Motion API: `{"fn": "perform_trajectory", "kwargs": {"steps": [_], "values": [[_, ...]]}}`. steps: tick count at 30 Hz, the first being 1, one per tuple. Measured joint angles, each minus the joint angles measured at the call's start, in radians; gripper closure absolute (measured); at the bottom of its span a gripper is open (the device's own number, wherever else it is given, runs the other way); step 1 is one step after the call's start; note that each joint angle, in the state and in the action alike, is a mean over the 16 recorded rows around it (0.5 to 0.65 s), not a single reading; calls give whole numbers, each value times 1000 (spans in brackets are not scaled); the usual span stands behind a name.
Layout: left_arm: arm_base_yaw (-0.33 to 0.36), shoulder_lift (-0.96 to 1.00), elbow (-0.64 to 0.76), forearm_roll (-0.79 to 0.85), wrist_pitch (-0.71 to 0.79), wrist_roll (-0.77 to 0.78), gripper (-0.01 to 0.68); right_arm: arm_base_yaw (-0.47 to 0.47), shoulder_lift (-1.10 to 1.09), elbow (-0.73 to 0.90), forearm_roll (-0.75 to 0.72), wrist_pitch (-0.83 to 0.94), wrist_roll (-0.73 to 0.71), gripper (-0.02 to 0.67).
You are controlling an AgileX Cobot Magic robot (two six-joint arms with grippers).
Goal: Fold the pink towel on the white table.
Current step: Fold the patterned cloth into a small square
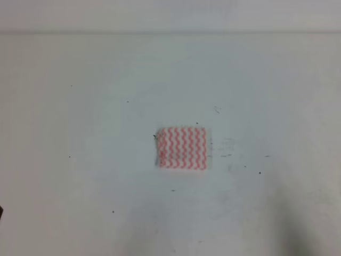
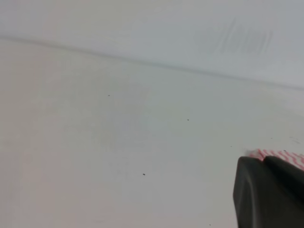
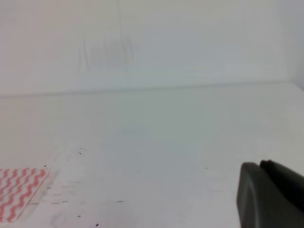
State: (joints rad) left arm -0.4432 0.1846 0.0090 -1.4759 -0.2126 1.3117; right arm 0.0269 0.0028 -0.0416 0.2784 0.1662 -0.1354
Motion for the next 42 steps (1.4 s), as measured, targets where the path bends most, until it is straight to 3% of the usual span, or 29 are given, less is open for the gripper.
{"fn": "perform_trajectory", "kwargs": {"steps": [11, 25, 42], "values": [[0, 0, 0, -2, -2, 0, 673, -2, -30, 32, -14, 9, 27, 651], [0, 3, 0, -2, -2, 0, 673, -2, -32, 65, -168, 91, 181, 651], [0, 5, 1, -1, -4, 0, 673, -2, -34, 68, -175, 95, 186, 651]]}}
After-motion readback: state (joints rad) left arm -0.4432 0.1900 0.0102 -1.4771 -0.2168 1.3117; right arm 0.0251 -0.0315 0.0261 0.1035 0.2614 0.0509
